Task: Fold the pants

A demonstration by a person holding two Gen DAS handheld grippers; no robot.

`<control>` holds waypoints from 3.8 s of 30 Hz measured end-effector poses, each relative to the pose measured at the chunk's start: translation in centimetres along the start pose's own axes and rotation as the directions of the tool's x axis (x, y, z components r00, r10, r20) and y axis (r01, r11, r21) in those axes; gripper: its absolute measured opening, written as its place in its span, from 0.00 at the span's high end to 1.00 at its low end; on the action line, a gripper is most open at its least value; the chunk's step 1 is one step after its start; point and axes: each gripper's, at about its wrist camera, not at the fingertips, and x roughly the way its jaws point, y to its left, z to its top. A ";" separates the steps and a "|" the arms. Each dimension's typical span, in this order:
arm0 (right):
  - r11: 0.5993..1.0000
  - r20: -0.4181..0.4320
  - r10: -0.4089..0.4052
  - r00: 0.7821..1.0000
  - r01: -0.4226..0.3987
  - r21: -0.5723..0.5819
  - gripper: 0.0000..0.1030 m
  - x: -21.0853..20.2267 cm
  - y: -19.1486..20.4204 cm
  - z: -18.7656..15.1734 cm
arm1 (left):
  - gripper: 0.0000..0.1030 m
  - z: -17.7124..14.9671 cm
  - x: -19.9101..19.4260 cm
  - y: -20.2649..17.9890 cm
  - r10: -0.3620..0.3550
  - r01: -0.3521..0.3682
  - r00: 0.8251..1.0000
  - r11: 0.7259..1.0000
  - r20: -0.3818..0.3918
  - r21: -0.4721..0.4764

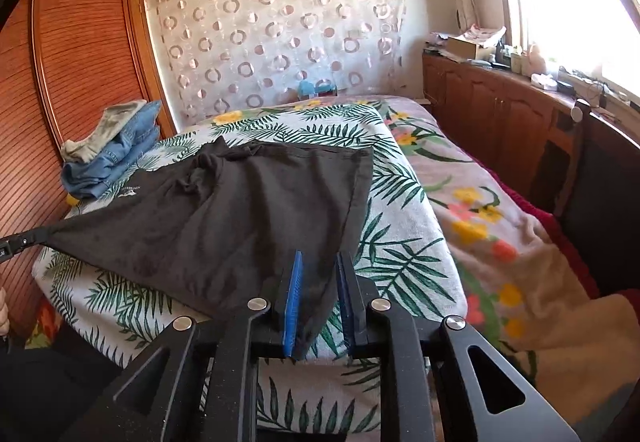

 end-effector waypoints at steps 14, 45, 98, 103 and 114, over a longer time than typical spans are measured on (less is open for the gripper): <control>0.999 -0.033 0.033 0.999 -0.033 -0.002 0.62 2.8 1.2 0.2 | 0.95 5.4 2.6 -6.3 -0.100 0.096 0.995 0.980 0.016 0.173; 1.000 -0.016 0.017 1.000 -0.017 0.027 0.57 3.0 0.9 -0.4 | 0.83 9.8 7.8 -14.2 -0.151 0.153 0.988 0.950 -0.027 0.272; 0.940 -0.183 0.286 0.940 -0.312 -0.135 0.86 10.6 9.3 1.8 | 0.21 -0.4 10.3 -4.2 -0.004 0.014 0.992 0.997 -0.130 0.078; 0.938 -0.148 0.299 0.943 -0.319 -0.136 0.95 9.9 9.1 2.1 | 0.21 -0.1 10.2 -4.1 -0.011 0.020 0.991 0.998 -0.137 0.062; 0.950 0.009 0.274 0.962 -0.269 -0.157 0.97 6.0 8.3 3.0 | 0.21 1.7 8.7 -4.5 -0.010 0.015 0.997 0.998 -0.081 0.061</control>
